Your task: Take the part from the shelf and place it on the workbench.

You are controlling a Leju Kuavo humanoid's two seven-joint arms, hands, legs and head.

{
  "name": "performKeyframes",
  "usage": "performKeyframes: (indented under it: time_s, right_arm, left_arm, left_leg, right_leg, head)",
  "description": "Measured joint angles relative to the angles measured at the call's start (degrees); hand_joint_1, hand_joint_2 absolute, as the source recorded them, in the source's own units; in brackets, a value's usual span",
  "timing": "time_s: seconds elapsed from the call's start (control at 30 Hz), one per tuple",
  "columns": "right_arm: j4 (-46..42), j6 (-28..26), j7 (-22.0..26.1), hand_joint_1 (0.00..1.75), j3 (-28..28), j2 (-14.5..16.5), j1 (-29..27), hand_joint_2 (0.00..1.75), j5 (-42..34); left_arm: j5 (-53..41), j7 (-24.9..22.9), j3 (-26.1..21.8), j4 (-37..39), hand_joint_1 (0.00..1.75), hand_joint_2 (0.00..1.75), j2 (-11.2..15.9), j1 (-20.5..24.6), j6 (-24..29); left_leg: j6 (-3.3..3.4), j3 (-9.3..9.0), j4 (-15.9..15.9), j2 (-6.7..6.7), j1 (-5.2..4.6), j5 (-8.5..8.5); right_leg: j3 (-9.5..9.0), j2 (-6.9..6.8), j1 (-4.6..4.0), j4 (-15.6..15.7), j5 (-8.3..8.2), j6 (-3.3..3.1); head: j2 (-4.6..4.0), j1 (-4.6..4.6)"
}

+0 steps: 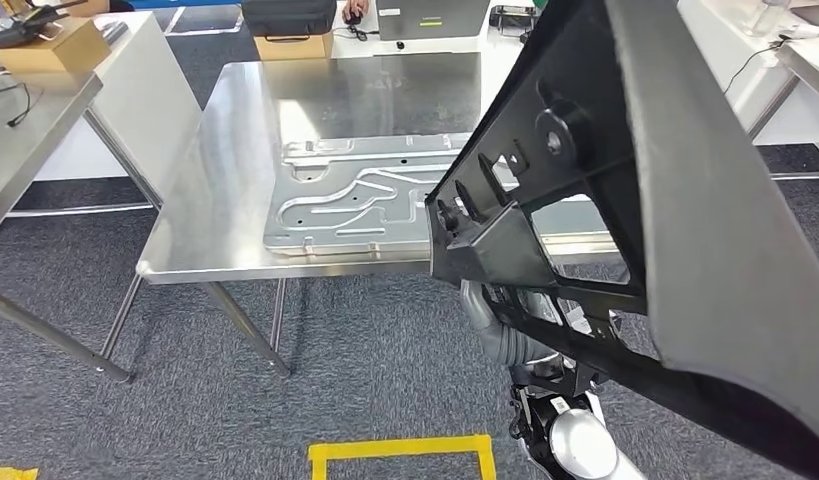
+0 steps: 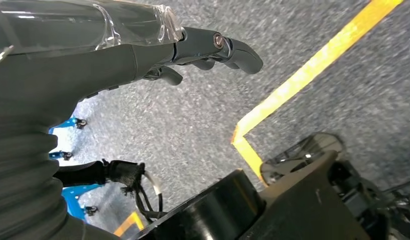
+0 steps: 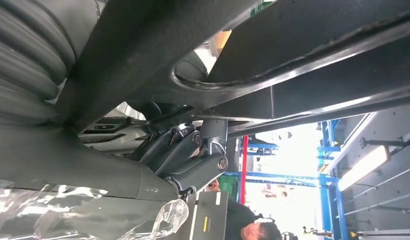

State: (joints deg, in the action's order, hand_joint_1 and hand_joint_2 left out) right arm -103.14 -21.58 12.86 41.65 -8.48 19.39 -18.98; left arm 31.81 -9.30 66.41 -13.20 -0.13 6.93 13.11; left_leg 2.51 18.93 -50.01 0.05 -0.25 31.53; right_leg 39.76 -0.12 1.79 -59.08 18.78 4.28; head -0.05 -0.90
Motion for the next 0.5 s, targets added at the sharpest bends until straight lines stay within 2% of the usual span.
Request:
performKeyframes:
  time_s: [0.03, 0.1, 0.17, 0.2, 0.23, 0.3, 0.33, 0.37, 0.4, 0.47, 0.5]
  right_arm:
    - [0.0, 0.0, 0.1, 1.75, 0.0, 0.0, 0.0, 1.75, 0.0]
    - [-0.2, 0.0, 0.2, 1.75, 0.0, 0.1, 0.0, 1.75, 0.1]
    - [-0.2, -0.1, 0.3, 1.75, 0.0, 0.1, 0.0, 1.75, 0.2]
    - [-0.3, 0.0, 0.3, 1.75, 0.0, 0.1, 0.0, 1.75, 0.2]
    - [-0.3, 0.0, 0.4, 1.75, 0.0, 0.1, 0.1, 1.75, 0.2]
    - [-0.3, 0.0, 0.5, 1.75, 0.0, 0.1, 0.0, 1.75, 0.3]
    - [-0.2, 0.0, 0.5, 1.75, 0.0, 0.0, -0.1, 1.75, 0.3]
    - [-0.1, 0.0, 0.5, 1.75, 0.0, 0.0, -0.3, 1.75, 0.3]
    - [-0.1, 0.0, 0.5, 1.75, 0.0, -0.1, -0.4, 1.75, 0.3]
    - [0.0, 0.0, 0.5, 1.75, 0.0, -0.1, -0.6, 1.75, 0.3]
    - [0.0, 0.0, 0.5, 1.75, 0.0, -0.1, -0.7, 1.75, 0.3]
  left_arm:
    - [0.0, 0.1, 0.0, 0.0, 0.0, 1.75, 0.0, 0.1, 0.1]
    - [0.2, 0.2, 0.0, 0.0, 0.0, 1.75, 0.1, 0.2, 0.2]
    - [0.4, 0.2, 0.0, 0.1, 0.0, 1.75, 0.1, 0.5, 0.3]
    - [0.5, 0.3, 0.0, 0.1, 0.0, 1.75, 0.1, 0.6, 0.3]
    - [0.6, 0.4, 0.0, 0.1, 0.0, 1.75, 0.1, 0.8, 0.3]
    - [0.6, 0.5, -0.1, 0.1, 0.0, 1.75, 0.2, 1.1, 0.3]
    - [0.7, 0.6, -0.1, 0.1, 0.0, 1.75, 0.2, 1.3, 0.3]
    - [0.7, 0.6, -0.2, 0.1, 0.0, 1.75, 0.3, 1.4, 0.3]
    - [0.7, 0.6, -0.2, 0.1, 0.0, 1.75, 0.3, 1.5, 0.3]
    - [0.7, 0.6, -0.2, 0.1, 0.0, 1.75, 0.4, 1.5, 0.3]
    - [0.8, 0.6, -0.2, 0.1, 0.0, 1.75, 0.4, 1.3, 0.3]
  left_leg:
    - [-0.4, 0.12, -0.5, -0.01, 0.0, 0.65]
    - [-0.89, 0.54, -1.1, -0.01, -0.05, 1.16]
    - [-1.23, 0.79, -1.7, -0.02, 0.08, 1.71]
    - [-1.47, 1.65, -3.4, -0.02, 0.17, 2.55]
    - [-1.74, 3.37, -6.5, -0.02, 0.28, 3.84]
    - [-2.22, 8.9, -15.2, -0.03, 0.46, 6.4]
    - [-2.36, 11.52, -18.7, -0.03, 0.54, 6.77]
    - [-2.43, 13.29, -20.3, -0.03, 0.58, 5.97]
    - [-2.45, 14.09, -19.6, -0.03, 0.6, 3.79]
    - [-2.4, 13.81, -13.0, -0.02, 0.71, -3.06]
    - [-2.34, 13.42, -9.6, -0.04, 0.62, -5.93]
  right_leg:
    - [-0.98, 0.03, -0.09, 1.5, 0.4, -0.44]
    - [-0.87, 0.21, -0.38, 1.7, 1.63, -1.7]
    - [-0.86, 0.36, -0.29, 1.6, 2.19, -2.58]
    - [-1.04, 0.42, -0.15, 1.8, 2.42, -2.9]
    - [-1.34, 0.42, 0.02, 2.0, 2.64, -3.19]
    - [-1.9, 0.39, 0.12, 2.5, 2.95, -3.45]
    - [-2.26, 0.4, 0.18, 2.7, 3.15, -3.48]
    - [-2.72, 0.43, 0.25, 2.8, 3.38, -3.42]
    - [-3.28, 0.5, 0.34, 3.0, 3.62, -3.3]
    - [-4.39, 0.68, 0.48, 3.7, 3.92, -3.04]
    - [-4.78, 0.79, 0.41, 4.1, 3.89, -2.81]
  head:
    - [0.01, -0.01]
    - [0.04, 0.15]
    - [0.06, 0.32]
    - [0.06, 0.37]
    - [0.06, 0.43]
    - [0.05, 0.52]
    - [0.06, 0.52]
    - [0.07, 0.52]
    - [0.07, 0.51]
    - [0.07, 0.52]
    - [0.07, 0.51]
